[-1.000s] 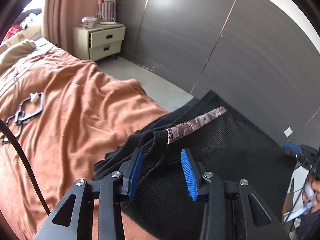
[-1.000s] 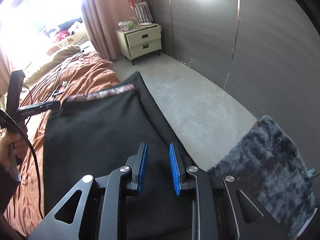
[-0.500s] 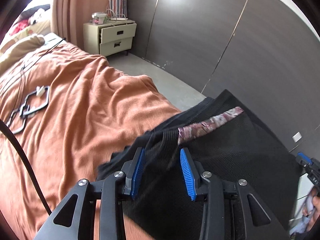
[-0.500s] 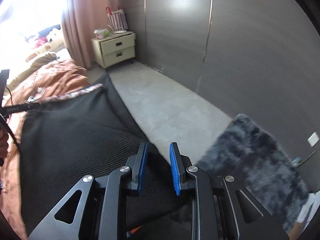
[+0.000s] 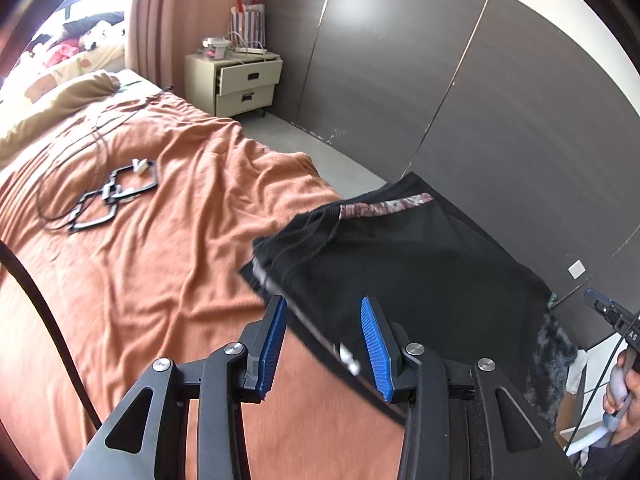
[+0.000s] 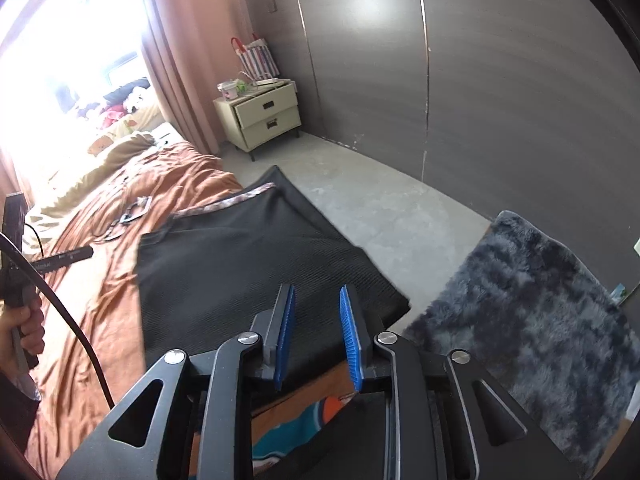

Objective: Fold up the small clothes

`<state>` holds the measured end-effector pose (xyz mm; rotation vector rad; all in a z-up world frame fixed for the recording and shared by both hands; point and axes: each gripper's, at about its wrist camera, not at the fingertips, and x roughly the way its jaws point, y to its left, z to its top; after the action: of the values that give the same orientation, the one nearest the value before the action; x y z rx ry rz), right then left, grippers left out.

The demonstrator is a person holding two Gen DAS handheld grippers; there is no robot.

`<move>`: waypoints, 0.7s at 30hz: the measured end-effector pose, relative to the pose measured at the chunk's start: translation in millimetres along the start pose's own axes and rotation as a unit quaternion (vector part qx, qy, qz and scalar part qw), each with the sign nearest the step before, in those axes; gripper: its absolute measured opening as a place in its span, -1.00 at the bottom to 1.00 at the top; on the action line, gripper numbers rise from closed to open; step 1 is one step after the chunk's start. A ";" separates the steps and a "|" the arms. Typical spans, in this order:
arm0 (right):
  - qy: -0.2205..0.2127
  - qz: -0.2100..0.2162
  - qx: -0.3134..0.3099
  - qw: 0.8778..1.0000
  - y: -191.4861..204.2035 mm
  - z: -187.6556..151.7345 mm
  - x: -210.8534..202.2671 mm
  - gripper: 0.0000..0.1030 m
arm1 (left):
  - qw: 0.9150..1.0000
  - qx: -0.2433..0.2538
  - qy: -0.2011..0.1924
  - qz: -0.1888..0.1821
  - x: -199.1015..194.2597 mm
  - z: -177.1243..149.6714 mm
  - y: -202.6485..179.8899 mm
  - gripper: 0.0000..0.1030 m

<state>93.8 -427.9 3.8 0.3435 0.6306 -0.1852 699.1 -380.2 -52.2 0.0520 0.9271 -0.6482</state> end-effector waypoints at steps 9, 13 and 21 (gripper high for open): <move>-0.017 0.024 -0.026 0.999 28.3 -26.9 -75.0 0.71 | 0.999 -0.005 -0.051 0.010 -106.5 -47.7 -0.3 0.74; -0.027 0.028 -0.024 0.999 36.1 -41.0 -101.6 0.83 | 0.997 -0.003 -0.076 0.018 -151.7 -70.1 1.8 0.94; -0.050 0.032 -0.020 0.998 55.1 -77.9 -156.6 1.00 | 0.993 -0.009 -0.113 0.029 -231.0 -116.3 5.3 0.99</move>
<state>-57.9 -338.0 53.8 0.3136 0.5227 -0.1271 519.1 -225.0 50.0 -0.0096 0.7101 -0.5783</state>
